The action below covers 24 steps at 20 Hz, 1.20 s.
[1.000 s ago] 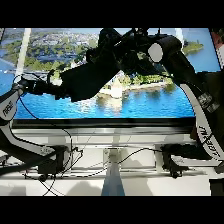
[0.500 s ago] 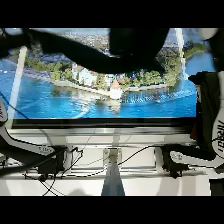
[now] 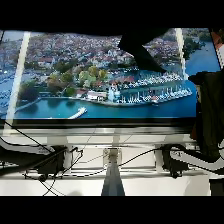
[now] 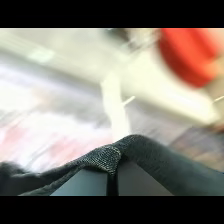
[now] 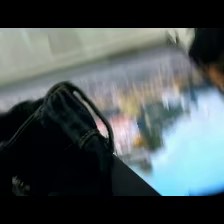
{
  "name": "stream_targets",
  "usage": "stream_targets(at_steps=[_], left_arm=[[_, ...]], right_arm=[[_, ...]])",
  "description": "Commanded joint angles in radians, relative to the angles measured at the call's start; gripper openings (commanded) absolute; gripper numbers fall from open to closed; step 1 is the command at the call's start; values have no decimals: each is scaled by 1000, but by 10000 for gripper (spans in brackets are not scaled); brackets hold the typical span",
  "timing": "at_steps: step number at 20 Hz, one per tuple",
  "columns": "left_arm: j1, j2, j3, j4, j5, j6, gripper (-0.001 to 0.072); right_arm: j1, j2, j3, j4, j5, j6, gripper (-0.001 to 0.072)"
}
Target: Fold the clothes and pants, and hang the long-sleeved shirts on hangers.
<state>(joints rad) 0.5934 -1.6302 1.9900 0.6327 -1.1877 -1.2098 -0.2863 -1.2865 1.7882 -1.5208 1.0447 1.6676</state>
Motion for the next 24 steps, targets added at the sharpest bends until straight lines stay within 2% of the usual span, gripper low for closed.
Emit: stream_targets(at_steps=[1, 3, 7, 12, 14, 17, 19, 24], left_arm=[[16, -13, -55, 480, -187, -76, 21], [26, -22, -158, 559, -228, -72, 21], [55, -20, -349, 585, -268, 14, 21], [69, 16, -522, 924, -289, -28, 20], [79, 42, -588, 953, -270, -16, 20], [84, 78, -686, 1048, -259, -23, 20], [84, 103, -743, 1110, -219, -61, 20], [84, 103, -778, 1148, -206, -66, 21]], right_arm=[[-40, 19, -194, 13, 339, -21, 22], [-21, 64, -379, 27, 261, -18, 22], [24, 228, -733, 31, 163, -3, 21], [25, 526, -1103, 60, 200, 24, 22], [25, 634, -1187, 72, 254, 54, 22], [25, 739, -1256, 173, 319, 76, 22], [25, 771, -1276, 195, 361, 76, 23], [25, 768, -1276, 172, 444, 75, 23]])
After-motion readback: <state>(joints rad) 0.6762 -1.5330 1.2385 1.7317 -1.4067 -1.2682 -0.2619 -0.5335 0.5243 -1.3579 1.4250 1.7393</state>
